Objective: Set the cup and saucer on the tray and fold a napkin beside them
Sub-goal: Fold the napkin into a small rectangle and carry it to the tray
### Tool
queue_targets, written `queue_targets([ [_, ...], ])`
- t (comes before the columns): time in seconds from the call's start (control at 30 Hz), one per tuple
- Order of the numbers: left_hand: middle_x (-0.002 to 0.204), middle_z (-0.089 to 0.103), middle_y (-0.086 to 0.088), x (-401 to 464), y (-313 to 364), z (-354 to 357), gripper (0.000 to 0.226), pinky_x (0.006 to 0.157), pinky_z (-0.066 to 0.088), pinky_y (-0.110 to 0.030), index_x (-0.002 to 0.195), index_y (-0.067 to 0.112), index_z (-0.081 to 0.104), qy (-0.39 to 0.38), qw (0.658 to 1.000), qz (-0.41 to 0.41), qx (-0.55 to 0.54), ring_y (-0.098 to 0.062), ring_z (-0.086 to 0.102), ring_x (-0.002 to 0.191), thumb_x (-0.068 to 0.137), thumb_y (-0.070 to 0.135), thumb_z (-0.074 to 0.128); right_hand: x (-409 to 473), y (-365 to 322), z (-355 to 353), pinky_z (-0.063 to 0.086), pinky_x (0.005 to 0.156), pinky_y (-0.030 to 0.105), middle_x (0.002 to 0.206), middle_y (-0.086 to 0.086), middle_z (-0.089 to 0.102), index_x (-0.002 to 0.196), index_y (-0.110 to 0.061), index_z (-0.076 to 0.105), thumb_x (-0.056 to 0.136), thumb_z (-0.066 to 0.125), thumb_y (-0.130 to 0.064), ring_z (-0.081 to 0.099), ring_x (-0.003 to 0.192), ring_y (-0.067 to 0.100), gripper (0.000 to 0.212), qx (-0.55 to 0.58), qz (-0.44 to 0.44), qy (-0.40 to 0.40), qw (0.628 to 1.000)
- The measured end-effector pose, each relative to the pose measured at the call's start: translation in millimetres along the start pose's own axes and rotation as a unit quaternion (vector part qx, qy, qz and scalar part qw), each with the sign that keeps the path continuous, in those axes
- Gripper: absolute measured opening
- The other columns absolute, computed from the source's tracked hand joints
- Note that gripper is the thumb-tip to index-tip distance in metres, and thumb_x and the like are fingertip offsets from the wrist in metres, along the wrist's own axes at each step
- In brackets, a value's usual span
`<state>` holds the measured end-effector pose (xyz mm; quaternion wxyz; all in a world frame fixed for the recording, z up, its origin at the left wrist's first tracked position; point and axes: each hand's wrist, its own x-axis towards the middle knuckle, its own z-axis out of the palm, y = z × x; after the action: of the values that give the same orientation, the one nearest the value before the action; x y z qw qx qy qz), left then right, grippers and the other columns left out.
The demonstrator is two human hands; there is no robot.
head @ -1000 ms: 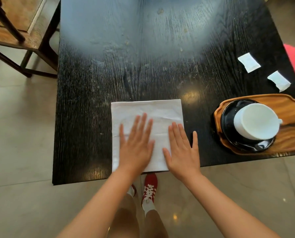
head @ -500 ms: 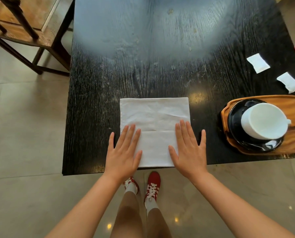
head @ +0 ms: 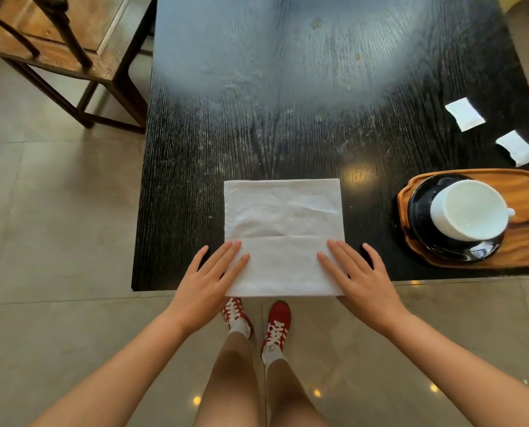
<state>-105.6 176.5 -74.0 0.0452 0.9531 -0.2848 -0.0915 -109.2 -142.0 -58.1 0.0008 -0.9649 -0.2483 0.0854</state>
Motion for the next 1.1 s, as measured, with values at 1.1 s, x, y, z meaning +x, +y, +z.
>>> queue_targets([
  [1.1,0.072,0.058,-0.005,46.2,27.8,-13.3,0.005,0.060,0.037,-0.021,0.081,0.001,0.064,0.281,0.846,-0.344,-0.295,-0.018,0.053,0.066,0.086,0.002,0.061,49.9,-17.1,-15.0,0.033,0.088,0.043,0.062,0.002,0.055,0.067,-0.008,0.058,0.086,0.064,-0.018,0.048,0.065,0.019,0.022,0.338,0.377,0.196,0.839],
])
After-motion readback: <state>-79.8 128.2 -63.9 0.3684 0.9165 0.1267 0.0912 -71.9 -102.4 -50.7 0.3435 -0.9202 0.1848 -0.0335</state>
